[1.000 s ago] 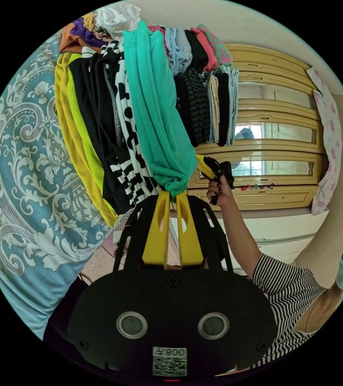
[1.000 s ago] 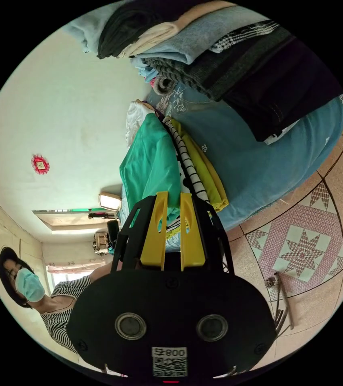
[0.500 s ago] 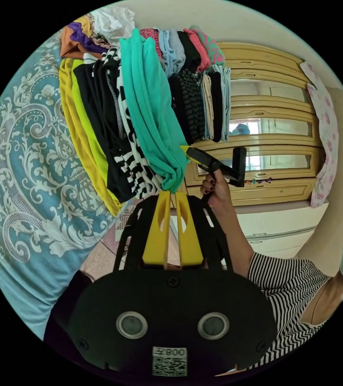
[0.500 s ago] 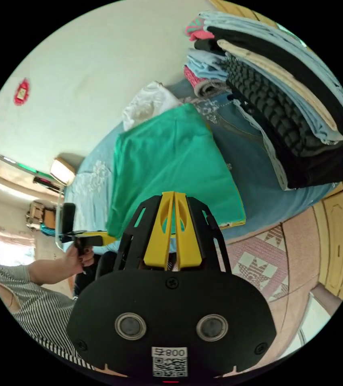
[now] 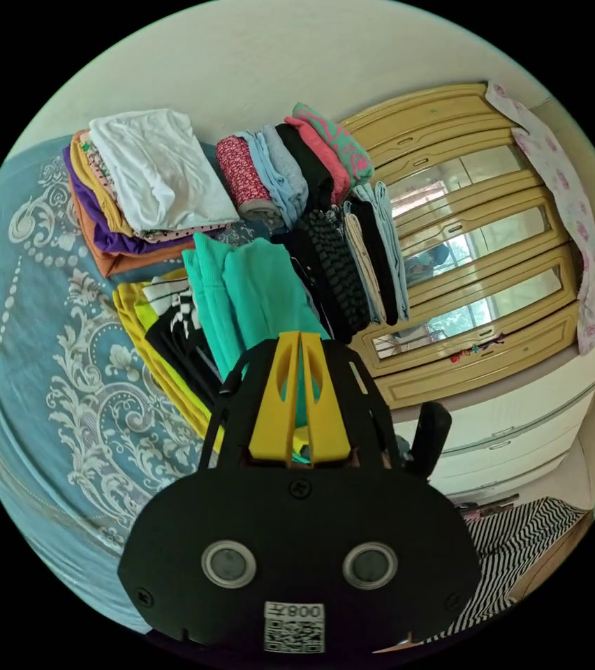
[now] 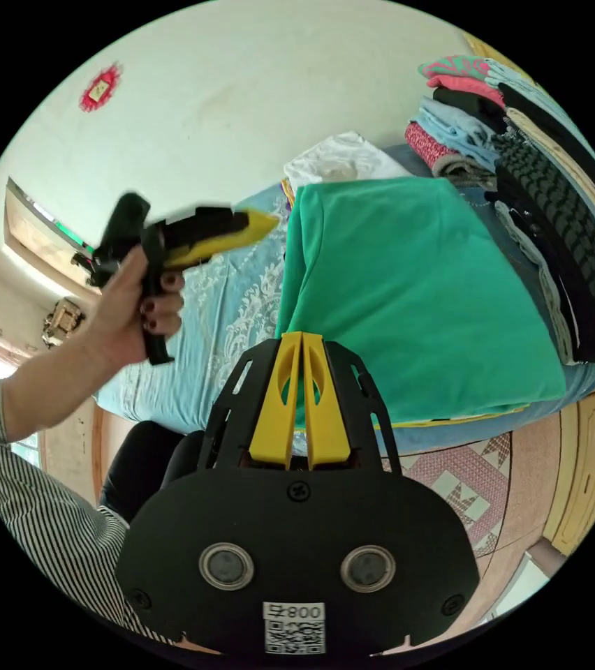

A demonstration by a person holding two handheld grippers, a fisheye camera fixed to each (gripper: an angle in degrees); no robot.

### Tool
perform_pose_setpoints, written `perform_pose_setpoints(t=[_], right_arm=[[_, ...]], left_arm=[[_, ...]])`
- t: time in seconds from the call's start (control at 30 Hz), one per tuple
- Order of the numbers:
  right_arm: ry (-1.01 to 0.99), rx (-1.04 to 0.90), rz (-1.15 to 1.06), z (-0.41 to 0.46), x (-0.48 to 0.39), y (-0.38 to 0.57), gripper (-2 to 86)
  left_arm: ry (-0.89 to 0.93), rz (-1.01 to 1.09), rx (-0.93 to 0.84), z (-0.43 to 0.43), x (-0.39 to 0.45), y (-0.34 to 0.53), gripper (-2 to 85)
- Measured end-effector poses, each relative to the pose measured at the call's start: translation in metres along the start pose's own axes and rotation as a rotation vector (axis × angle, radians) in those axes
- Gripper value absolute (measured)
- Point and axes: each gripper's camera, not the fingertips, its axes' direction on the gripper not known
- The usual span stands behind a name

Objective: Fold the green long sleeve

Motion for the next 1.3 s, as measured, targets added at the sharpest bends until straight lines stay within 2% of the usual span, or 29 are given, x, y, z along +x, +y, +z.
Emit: perform_pose_setpoints(t=[0.1, 0.17, 0.37, 0.63, 0.77, 0.83, 0.93, 1.1, 1.2, 1.3], right_arm=[[0.102, 0.03, -0.037, 0.014, -0.022, 0.013, 0.1], [0.138, 0.041, -0.043, 0.02, -0.033, 0.017, 0.2], [0.126, 0.029, -0.08, 0.044, -0.054, 0.024, 0.2], [0.096, 0.048, -0.065, 0.039, -0.07, 0.018, 0.1], [0.102, 0.164, -0.053, 0.002, -0.077, 0.019, 0.0], [0.13, 0.197, -0.035, -0.005, -0.079, 0.02, 0.0], [0.193, 0.128, 0.013, 0.018, -0.071, 0.019, 0.0], [0.077, 0.134, 0.096, 0.029, -0.065, 0.01, 0.0], [0.068, 0.148, 0.094, 0.026, -0.077, 0.003, 0.0], [0.06, 0.186, 0.069, 0.016, -0.093, -0.008, 0.0]], left_arm=[[-0.032, -0.053, -0.028, 0.01, -0.02, -0.023, 0.1], [-0.119, -0.101, -0.061, 0.015, -0.042, -0.03, 0.1], [-0.189, -0.114, -0.066, 0.009, -0.082, -0.016, 0.1], [-0.092, -0.077, -0.049, -0.019, -0.085, -0.004, 0.1], [0.04, -0.058, 0.028, -0.038, -0.082, 0.017, 0.2], [0.045, -0.072, 0.021, -0.039, -0.085, 0.023, 0.3], [-0.007, -0.121, -0.124, -0.03, -0.093, 0.033, 0.2], [0.05, -0.07, -0.052, -0.063, -0.082, 0.061, 0.2], [-0.035, 0.011, -0.059, -0.091, -0.074, 0.088, 0.2], [-0.213, 0.088, -0.121, -0.115, -0.07, 0.119, 0.2]])
